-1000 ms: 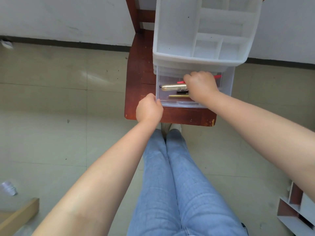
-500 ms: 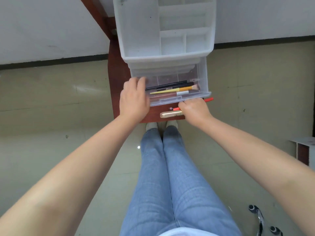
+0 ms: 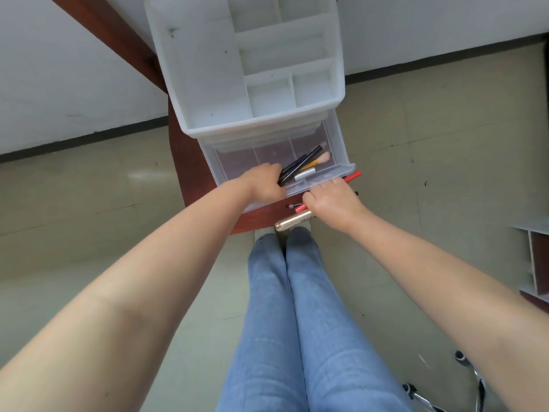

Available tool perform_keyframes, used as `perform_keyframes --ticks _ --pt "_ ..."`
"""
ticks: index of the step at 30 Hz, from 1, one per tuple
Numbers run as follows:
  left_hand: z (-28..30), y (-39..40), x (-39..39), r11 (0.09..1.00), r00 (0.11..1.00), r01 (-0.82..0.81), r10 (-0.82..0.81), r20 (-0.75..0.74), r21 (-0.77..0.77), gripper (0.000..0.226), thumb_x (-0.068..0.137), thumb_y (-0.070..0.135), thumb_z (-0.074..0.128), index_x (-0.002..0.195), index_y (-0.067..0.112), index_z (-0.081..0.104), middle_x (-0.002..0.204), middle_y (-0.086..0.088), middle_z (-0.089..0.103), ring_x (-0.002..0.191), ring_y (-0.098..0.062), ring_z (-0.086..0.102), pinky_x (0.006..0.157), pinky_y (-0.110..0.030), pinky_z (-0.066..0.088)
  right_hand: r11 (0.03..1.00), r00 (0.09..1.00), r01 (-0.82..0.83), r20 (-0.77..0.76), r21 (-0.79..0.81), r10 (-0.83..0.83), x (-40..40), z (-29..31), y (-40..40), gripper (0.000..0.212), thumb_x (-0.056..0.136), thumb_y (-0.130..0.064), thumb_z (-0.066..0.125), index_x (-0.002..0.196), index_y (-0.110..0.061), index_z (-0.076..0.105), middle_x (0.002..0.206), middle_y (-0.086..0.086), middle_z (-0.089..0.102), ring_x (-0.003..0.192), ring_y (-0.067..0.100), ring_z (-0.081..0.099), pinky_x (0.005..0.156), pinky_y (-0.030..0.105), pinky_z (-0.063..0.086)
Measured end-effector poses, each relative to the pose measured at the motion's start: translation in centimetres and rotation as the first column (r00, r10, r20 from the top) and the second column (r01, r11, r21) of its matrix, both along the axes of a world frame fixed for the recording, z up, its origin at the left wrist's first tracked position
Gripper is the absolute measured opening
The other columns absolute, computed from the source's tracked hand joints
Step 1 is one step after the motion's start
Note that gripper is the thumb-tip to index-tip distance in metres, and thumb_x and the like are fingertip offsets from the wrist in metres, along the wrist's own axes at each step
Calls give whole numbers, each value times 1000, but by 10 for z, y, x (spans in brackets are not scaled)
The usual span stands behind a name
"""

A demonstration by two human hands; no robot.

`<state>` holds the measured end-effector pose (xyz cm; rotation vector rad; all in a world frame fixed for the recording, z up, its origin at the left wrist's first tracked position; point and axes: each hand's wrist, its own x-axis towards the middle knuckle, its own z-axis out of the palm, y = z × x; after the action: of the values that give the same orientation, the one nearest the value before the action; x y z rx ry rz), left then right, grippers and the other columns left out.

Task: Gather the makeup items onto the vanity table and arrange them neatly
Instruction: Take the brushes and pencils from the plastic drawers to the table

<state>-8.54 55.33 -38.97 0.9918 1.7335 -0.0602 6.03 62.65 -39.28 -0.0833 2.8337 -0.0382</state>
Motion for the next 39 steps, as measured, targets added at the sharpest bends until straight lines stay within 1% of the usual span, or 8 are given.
perform_keyframes --ticks 6,15,17,21,23,26,34,39 --pt "-4 24 5 997 999 38 -36 24 -68 16 78 11 58 84 10 44 68 -1 43 72 -21 46 57 -27 35 999 998 -12 -62 31 14 1 -5 19 28 33 1 78 56 -11 66 54 0 65 54 18 62 55 23 52" --pt "9 -5 -14 982 974 -179 185 -132 55 13 83 20 55 73 15 47 62 3 44 56 -14 44 51 -26 33 967 965 208 -130 -146 -227 -8 -3 -6 34 27 8 73 53 -7 59 50 5 60 46 22 57 45 21 41" --pt "20 -29 -19 952 922 -270 299 -247 147 14 85 24 52 76 14 47 67 0 48 60 -21 47 55 -28 35 939 944 282 -118 -196 -308 -9 -4 -14 35 28 9 75 55 -6 59 52 7 61 47 24 58 46 23 42" --pt "31 -83 -14 865 706 -396 501 -500 308 20 86 21 53 90 1 54 98 -19 50 88 -35 49 58 -35 31 912 919 349 -110 -218 -378 -12 0 -16 38 24 10 76 55 -4 58 51 8 60 44 24 57 44 22 42" --pt "27 -97 -7 808 640 -495 588 -494 319 23 85 21 55 94 0 54 107 -20 48 93 -35 47 61 -34 31 913 923 346 -96 -217 -373 -14 2 -16 39 23 10 76 55 -4 58 51 8 60 44 24 56 44 22 42" --pt "18 -96 -4 642 560 -709 764 -320 291 21 87 22 52 93 3 54 101 -18 56 85 -33 52 67 -31 34 917 929 333 -89 -219 -358 -13 1 -18 39 24 10 77 55 -4 58 50 9 60 43 24 57 44 23 42" --pt "18 -72 -9 853 781 -420 513 -356 308 13 86 10 50 93 -1 52 96 -22 57 85 -37 55 62 -34 33 930 948 297 -51 -216 -315 5 1 -21 42 23 10 78 60 0 62 52 13 62 45 26 60 47 27 48" --pt "22 -64 -34 887 799 -350 451 -398 302 17 86 9 51 100 -2 51 101 -23 56 90 -38 55 65 -36 34 886 911 386 -42 -256 -410 -8 3 -23 36 32 16 73 63 4 61 54 16 61 46 29 59 48 29 47"
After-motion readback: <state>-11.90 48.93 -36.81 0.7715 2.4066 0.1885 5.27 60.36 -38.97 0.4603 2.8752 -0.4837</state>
